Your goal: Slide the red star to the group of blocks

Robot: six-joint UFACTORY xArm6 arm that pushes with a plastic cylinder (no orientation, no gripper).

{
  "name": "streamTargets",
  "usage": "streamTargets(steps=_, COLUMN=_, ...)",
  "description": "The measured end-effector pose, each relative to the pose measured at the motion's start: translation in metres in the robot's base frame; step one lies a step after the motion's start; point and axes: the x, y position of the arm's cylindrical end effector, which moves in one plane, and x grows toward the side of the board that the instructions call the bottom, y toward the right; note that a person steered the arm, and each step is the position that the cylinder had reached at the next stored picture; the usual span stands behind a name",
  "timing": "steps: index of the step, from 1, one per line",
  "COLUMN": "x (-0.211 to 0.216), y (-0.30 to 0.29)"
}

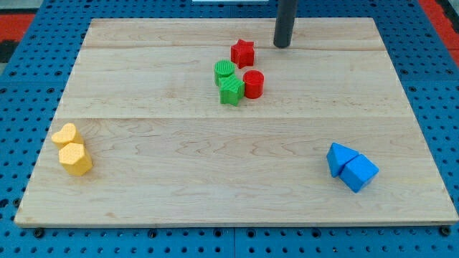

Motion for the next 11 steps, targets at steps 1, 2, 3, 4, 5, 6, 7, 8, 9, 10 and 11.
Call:
streamTargets(steps=1, x=-0.002, y=-0.074)
streamTargets(steps=2, x=0.031, y=-0.115)
streamTargets(steps=3, x=0.032, y=-0.115)
streamTargets(steps=4, x=0.007, y=-0.098)
streamTargets(steps=5, x=0.009, y=-0.009)
streamTargets(steps=6, x=0.042, y=-0.037)
streamTargets(steps=7, x=0.019, y=-0.046)
streamTargets(steps=8, x=0.027, y=-0.081)
streamTargets(steps=9, x=0.053, y=-0.075)
streamTargets(steps=10, x=0.047, y=-0.057)
streamTargets(steps=11, x=0.035, y=-0.041)
